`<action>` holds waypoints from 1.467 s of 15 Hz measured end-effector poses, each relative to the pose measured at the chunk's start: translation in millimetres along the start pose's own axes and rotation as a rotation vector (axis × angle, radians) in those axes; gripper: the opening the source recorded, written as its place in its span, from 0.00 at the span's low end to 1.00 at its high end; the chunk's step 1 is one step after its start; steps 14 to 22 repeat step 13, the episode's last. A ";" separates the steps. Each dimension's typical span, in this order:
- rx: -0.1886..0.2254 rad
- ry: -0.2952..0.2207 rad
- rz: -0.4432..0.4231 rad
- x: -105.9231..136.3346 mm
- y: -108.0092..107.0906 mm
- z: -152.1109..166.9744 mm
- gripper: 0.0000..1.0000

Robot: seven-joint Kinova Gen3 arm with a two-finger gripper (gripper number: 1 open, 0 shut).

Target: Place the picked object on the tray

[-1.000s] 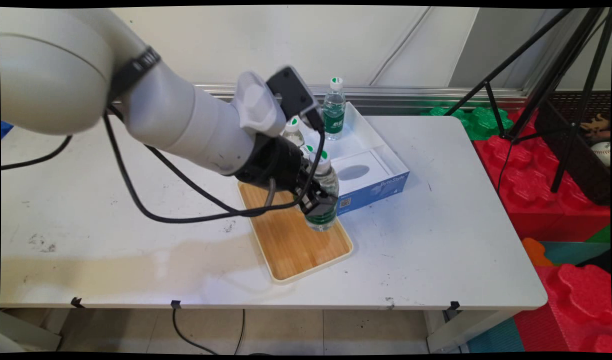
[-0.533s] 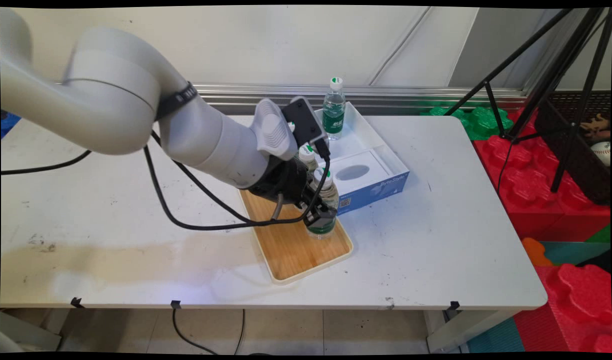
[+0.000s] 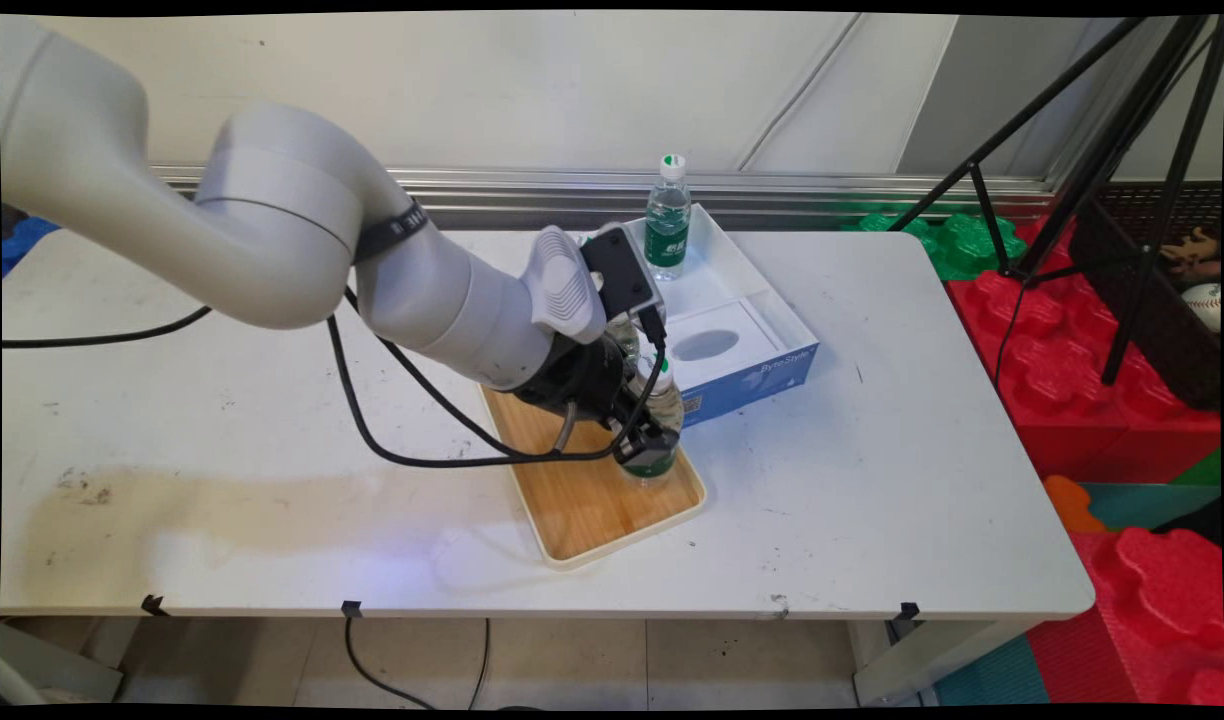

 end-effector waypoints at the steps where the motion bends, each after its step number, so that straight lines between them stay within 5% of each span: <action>1: -0.003 0.001 0.003 -0.8 -0.3 2.4 0.00; 9: -0.023 0.019 0.018 -11.2 -4.9 19.6 0.00; 10: -0.024 0.021 0.018 -12.2 -5.6 20.5 1.00; 22: -0.024 0.026 0.024 -15.4 -7.7 21.4 1.00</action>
